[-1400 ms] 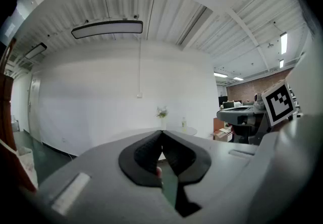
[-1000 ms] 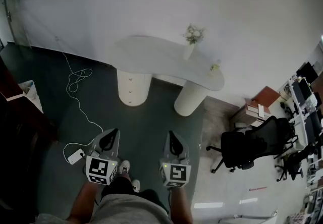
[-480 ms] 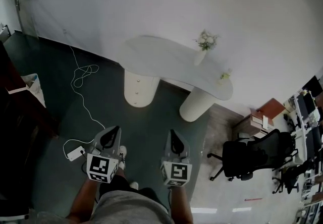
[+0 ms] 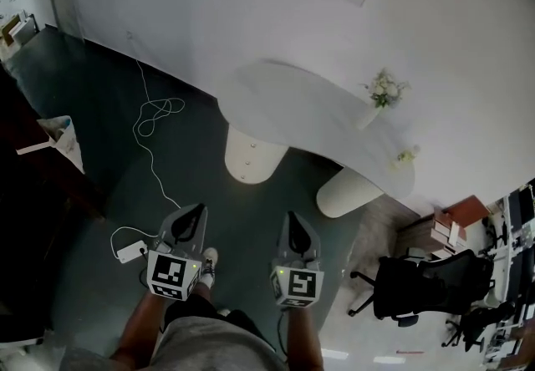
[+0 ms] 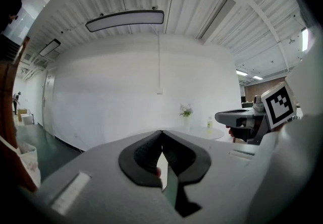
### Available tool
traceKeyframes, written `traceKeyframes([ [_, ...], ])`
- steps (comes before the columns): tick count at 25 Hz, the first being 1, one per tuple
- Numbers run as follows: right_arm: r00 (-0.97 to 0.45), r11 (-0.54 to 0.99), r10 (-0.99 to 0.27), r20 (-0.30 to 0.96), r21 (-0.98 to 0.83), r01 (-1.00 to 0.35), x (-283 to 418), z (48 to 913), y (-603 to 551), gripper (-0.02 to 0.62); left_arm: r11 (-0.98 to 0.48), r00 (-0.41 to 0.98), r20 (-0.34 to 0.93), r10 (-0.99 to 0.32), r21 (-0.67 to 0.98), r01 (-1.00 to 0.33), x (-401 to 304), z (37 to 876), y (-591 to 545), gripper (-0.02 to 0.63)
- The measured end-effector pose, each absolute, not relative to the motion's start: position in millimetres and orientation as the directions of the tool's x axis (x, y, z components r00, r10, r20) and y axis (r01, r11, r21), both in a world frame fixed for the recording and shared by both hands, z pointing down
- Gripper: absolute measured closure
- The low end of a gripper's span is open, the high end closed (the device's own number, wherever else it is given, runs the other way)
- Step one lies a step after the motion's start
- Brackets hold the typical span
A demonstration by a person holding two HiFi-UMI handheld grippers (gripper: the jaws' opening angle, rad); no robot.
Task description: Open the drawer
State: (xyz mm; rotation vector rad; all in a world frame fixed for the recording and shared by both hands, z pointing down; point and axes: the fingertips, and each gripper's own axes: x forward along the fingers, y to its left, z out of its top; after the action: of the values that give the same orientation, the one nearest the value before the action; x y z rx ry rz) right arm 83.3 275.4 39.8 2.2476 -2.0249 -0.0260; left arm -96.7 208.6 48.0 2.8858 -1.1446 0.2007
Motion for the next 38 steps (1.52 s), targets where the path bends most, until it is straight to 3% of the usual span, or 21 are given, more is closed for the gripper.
traceKeyframes([
  [24, 0.090, -0.080, -0.971, 0.223, 0.052, -0.995, 116.9, 137.4, 16.6, 0.591, -0.758, 0.736, 0.272, -0.620, 0.036, -0.651, -43.8, 137.6, -41.4, 0.597],
  [38, 0.067, -0.088, -0.933, 0.353, -0.045, -0.995, 170.4, 319.6, -53.8, 0.592, -0.730, 0.699, 0.350, -0.624, 0.056, -0.681, 7.2, 280.9, -114.7, 0.597],
])
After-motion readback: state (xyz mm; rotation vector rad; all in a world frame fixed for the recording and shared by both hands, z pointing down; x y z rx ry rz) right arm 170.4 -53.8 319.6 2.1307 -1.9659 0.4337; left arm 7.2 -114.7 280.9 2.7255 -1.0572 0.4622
